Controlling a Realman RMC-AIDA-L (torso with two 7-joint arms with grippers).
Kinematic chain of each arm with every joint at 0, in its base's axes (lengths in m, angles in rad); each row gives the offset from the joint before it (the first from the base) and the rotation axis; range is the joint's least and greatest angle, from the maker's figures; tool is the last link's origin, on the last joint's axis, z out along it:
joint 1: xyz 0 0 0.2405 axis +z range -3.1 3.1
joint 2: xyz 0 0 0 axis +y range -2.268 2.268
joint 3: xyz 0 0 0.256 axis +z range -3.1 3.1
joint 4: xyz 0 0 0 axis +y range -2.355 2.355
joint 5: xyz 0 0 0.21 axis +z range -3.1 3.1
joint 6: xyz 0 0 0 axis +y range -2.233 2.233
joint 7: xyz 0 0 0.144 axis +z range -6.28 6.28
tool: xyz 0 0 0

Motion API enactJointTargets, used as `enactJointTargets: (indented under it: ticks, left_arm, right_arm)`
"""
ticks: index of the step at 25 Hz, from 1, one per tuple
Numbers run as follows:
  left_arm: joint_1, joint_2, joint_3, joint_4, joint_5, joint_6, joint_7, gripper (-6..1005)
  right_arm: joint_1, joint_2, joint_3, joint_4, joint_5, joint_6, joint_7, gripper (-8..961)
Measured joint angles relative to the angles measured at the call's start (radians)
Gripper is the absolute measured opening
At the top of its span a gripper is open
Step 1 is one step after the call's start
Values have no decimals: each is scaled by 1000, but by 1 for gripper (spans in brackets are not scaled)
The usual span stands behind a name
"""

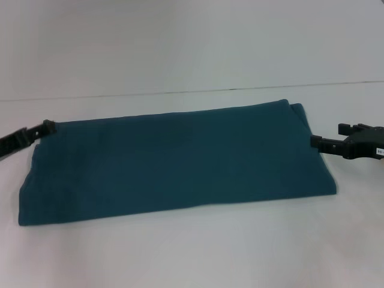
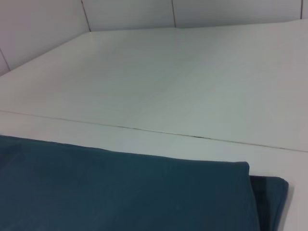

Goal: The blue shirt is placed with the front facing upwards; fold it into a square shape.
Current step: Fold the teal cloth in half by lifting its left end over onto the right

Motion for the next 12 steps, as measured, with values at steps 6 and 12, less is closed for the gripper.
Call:
enactJointTargets:
  ticks: [6,12]
  left_arm:
    - [-34,11,6,48,231,49,-125,874]
    - [-76,13,21,44,335,44,-165,873]
  right_arm:
    - [-1,0,0,2,0,0,-4,914]
    - [-1,0,0,9,0,1,-6,914]
